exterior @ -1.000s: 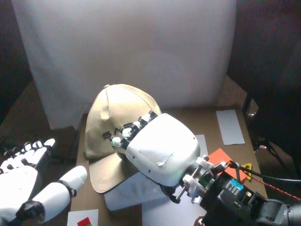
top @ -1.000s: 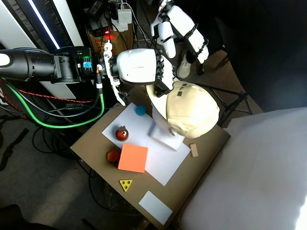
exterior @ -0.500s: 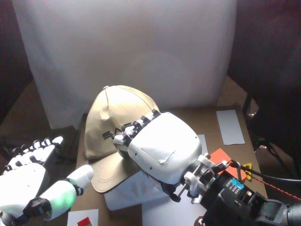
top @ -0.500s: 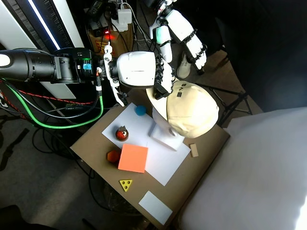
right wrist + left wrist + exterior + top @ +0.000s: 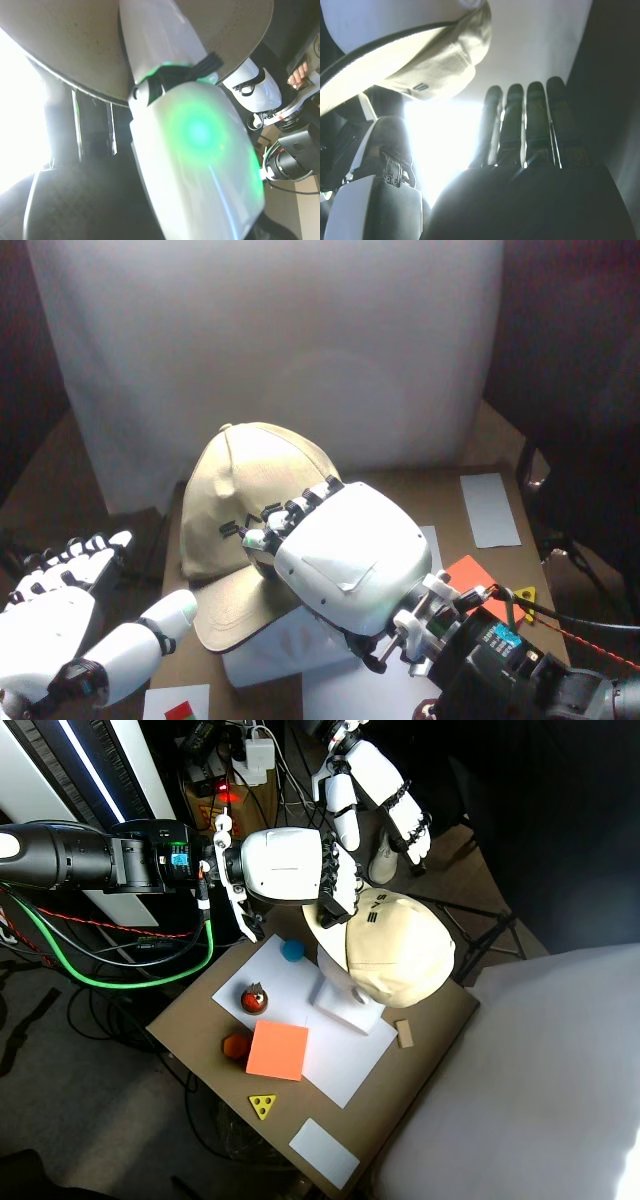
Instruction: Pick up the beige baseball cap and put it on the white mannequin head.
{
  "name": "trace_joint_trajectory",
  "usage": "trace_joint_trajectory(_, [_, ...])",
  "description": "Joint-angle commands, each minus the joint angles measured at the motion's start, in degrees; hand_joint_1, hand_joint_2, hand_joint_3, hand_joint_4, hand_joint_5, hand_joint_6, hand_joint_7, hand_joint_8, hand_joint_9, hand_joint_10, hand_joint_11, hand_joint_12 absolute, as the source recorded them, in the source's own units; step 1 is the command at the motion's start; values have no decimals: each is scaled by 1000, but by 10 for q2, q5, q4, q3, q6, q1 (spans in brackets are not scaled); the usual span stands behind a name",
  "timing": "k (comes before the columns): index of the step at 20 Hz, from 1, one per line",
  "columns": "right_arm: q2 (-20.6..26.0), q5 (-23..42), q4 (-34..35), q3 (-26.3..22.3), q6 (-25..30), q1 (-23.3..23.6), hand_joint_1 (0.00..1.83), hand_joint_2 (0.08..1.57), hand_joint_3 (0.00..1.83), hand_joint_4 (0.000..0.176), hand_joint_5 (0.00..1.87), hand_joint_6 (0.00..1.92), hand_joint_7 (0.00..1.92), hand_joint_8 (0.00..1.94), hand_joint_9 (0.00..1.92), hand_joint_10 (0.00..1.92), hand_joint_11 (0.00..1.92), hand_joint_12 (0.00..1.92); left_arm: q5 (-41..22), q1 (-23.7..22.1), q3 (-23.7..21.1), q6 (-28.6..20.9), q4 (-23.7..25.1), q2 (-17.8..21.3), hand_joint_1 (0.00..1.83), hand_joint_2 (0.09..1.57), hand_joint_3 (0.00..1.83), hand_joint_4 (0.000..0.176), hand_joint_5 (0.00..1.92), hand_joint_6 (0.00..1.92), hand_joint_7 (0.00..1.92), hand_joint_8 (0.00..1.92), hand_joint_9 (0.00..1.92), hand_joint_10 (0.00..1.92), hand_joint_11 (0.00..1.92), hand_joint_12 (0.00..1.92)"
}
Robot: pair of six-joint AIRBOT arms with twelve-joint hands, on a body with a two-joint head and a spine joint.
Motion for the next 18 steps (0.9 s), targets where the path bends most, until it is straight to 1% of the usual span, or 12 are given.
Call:
trace_joint_trajectory(1, [4, 36, -4, -1, -10, -5, 1363, 1155, 3, 0, 781, 1120, 929, 1026, 867, 1351, 818, 1311, -61, -5, 6, -5, 24, -2, 0, 1190, 5, 4, 120, 7, 93, 3, 46, 0, 0, 269])
trace_joint_trajectory(2, [5, 35, -4, -2, -11, -6, 1218, 1183, 0, 0, 785, 1208, 897, 1154, 767, 931, 734, 1315, -61, -5, 6, -6, 24, -2, 0, 1193, 6, 5, 120, 7, 96, 3, 44, 0, 0, 269])
trace_joint_trajectory(3, [5, 32, -4, -2, -11, -7, 1148, 1141, 0, 0, 733, 590, 786, 591, 712, 681, 624, 1314, -62, -4, 6, -6, 24, -2, 0, 1193, 6, 5, 120, 6, 95, 3, 43, 0, 0, 269])
trace_joint_trajectory(4, [7, 31, -4, -4, -14, -9, 1076, 1110, 0, 0, 809, 105, 843, 97, 744, 328, 554, 1256, -62, -4, 5, -6, 25, -3, 0, 1194, 3, 6, 118, 3, 83, 1, 43, 0, 0, 286])
trace_joint_trajectory(6, [9, 31, -4, -8, -19, -12, 1076, 1110, 0, 0, 809, 105, 843, 97, 744, 328, 554, 1256, -62, -4, 4, -5, 25, -3, 0, 1194, 3, 6, 118, 3, 83, 1, 43, 0, 0, 286])
trace_joint_trajectory(7, [11, 30, -4, -13, -25, -15, 937, 1064, 0, 0, 726, 25, 741, 19, 655, 160, 401, 1145, -62, -4, 3, -5, 25, -3, 0, 1194, 2, 6, 116, 1, 81, 0, 47, 1, 0, 299])
trace_joint_trajectory(8, [15, 30, -4, -22, -36, -20, 786, 1063, 0, 0, 571, 4, 561, 3, 508, 62, 205, 1054, -62, -4, 1, -5, 25, -4, 0, 1195, 2, 5, 116, 1, 81, 0, 47, 1, 0, 301])
trace_joint_trajectory(9, [19, 27, -4, -31, -44, -25, 690, 1076, 7, 0, 486, 0, 472, 0, 440, 23, 120, 1019, -64, -4, 1, -5, 25, -4, 0, 1195, 2, 4, 117, 2, 81, 0, 47, 1, 0, 302])
trace_joint_trajectory(11, [29, 26, -4, -50, -56, -34, 545, 1098, 10, 1, 346, 0, 343, 0, 337, 0, 11, 990, -68, -6, 0, -3, 26, -5, 0, 1196, 2, 3, 129, 6, 81, 0, 48, 1, 0, 302])
trace_joint_trajectory(13, [39, 23, -4, -69, -65, -40, 504, 1072, 0, 11, 277, 0, 285, 0, 287, 0, 0, 938, -78, -13, -4, 8, 27, -4, 0, 1195, 1, 0, 131, 6, 84, 1, 47, 1, 0, 302])
trace_joint_trajectory(16, [48, 11, 5, -84, -77, -39, 454, 1041, 0, 50, 187, 0, 194, 1, 192, 0, 0, 779, -78, -35, -16, 43, 23, 2, 0, 1195, 1, 0, 132, 5, 88, 3, 48, 1, 0, 302])
trace_joint_trajectory(18, [55, -37, 77, -93, -83, -32, 390, 1015, 0, 77, 128, 1, 111, 3, 93, 0, 0, 565, -77, -60, -27, 78, 14, 11, 0, 1194, 0, 0, 116, 1, 80, 1, 48, 0, 0, 259])
